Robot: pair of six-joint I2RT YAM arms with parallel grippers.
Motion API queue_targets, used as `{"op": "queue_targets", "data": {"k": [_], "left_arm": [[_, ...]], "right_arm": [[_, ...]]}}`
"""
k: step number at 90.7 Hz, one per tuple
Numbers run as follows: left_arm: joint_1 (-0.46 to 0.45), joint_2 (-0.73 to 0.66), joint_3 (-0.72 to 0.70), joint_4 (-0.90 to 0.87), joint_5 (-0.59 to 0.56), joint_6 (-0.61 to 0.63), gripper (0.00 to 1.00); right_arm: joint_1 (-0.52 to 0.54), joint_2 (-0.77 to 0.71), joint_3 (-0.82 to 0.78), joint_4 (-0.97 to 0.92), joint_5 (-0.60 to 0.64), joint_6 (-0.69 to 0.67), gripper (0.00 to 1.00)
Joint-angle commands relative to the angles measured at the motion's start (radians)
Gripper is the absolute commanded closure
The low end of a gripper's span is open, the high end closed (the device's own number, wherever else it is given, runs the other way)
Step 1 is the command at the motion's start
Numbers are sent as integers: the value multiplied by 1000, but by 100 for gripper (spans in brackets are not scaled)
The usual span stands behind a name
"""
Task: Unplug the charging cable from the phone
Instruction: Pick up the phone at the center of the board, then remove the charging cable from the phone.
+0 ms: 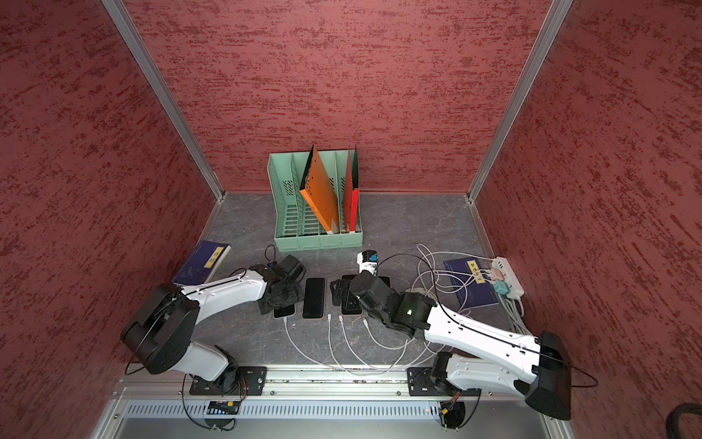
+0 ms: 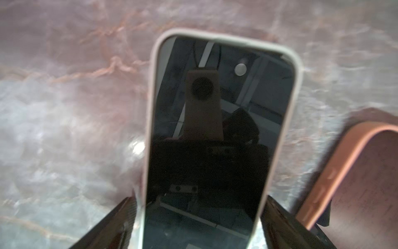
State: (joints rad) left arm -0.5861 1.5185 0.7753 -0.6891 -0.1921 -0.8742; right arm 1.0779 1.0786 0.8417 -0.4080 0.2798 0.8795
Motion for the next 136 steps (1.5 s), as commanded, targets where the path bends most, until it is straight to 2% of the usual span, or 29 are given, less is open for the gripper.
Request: {"op": "queue_targets", "data": {"k": [1, 8, 26, 34, 39, 45, 60, 70, 89, 109, 136], "left_arm": [[8, 31, -12, 22, 22, 22, 13], [10, 28, -13, 26, 31, 23, 22], [10, -9, -27, 33, 38, 15, 65], [8, -37, -33, 43, 43, 12, 78], [6, -65, -34, 44, 41, 8, 85], [2, -99, -37, 46, 32, 4, 88], [-12, -183, -47, 56, 15, -9, 100], [-18, -229, -56, 46, -2, -34, 100], [-47, -375, -111, 97, -14, -73, 100], [-75, -504, -143, 107, -50, -98, 100], [-112, -628, -161, 83, -88, -126, 100]], "right_arm": [[-3, -8, -16, 44, -35, 7, 2], [-3, 11, -14, 54, -55, 9, 2], [-1, 50, -8, 71, -78, 16, 2], [2, 90, 29, 27, -47, 20, 2], [12, 125, 67, -20, -16, 22, 2], [36, 171, 100, -45, 27, 11, 2], [89, 240, 112, 4, 104, -13, 2], [94, 264, 100, 63, 62, -50, 2], [94, 232, -51, 424, -178, -160, 2], [105, 319, -72, 549, -262, -189, 7], [132, 471, -35, 662, -332, -229, 23]]}}
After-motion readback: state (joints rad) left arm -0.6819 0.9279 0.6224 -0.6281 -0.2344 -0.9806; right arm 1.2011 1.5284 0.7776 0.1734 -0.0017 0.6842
